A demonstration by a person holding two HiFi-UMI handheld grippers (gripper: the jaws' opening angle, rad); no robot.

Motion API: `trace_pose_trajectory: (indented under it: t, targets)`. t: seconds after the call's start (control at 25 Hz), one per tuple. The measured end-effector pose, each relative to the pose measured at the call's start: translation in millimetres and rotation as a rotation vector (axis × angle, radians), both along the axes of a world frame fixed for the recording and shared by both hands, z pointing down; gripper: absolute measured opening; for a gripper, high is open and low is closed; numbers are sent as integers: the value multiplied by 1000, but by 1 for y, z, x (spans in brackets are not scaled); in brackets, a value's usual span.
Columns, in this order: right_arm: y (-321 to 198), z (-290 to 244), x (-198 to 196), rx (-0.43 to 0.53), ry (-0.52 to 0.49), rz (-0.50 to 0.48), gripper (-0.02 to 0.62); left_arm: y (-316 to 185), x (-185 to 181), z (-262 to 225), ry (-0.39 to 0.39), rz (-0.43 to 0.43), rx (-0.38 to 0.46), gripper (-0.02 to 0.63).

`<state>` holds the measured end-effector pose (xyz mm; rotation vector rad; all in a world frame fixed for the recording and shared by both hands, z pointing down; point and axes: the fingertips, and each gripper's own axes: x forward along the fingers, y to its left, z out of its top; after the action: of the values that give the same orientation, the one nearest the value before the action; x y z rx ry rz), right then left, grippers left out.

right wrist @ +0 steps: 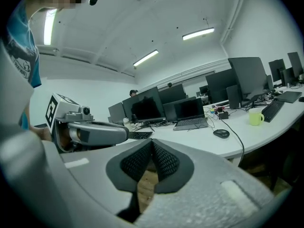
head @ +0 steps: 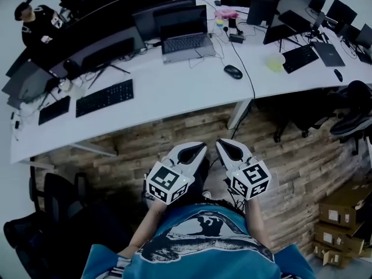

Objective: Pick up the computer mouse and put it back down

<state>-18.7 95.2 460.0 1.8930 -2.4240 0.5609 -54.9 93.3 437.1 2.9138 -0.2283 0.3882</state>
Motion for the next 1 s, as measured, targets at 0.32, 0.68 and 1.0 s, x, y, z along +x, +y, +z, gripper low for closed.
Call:
trace_pose_trajectory:
  t: [0.32, 0.68, 1.0]
  targets:
    - [-91, -9, 61, -23, 10, 48, 2, -99, 57, -8, -2, 31, -14, 15]
    - [-176, -6, 120, -69, 10, 115, 3, -196, 110, -5, 3, 60, -41, 15]
    - [-202, -2, 150, -97, 22, 165, 3, -238, 141, -2, 18, 87, -53, 15]
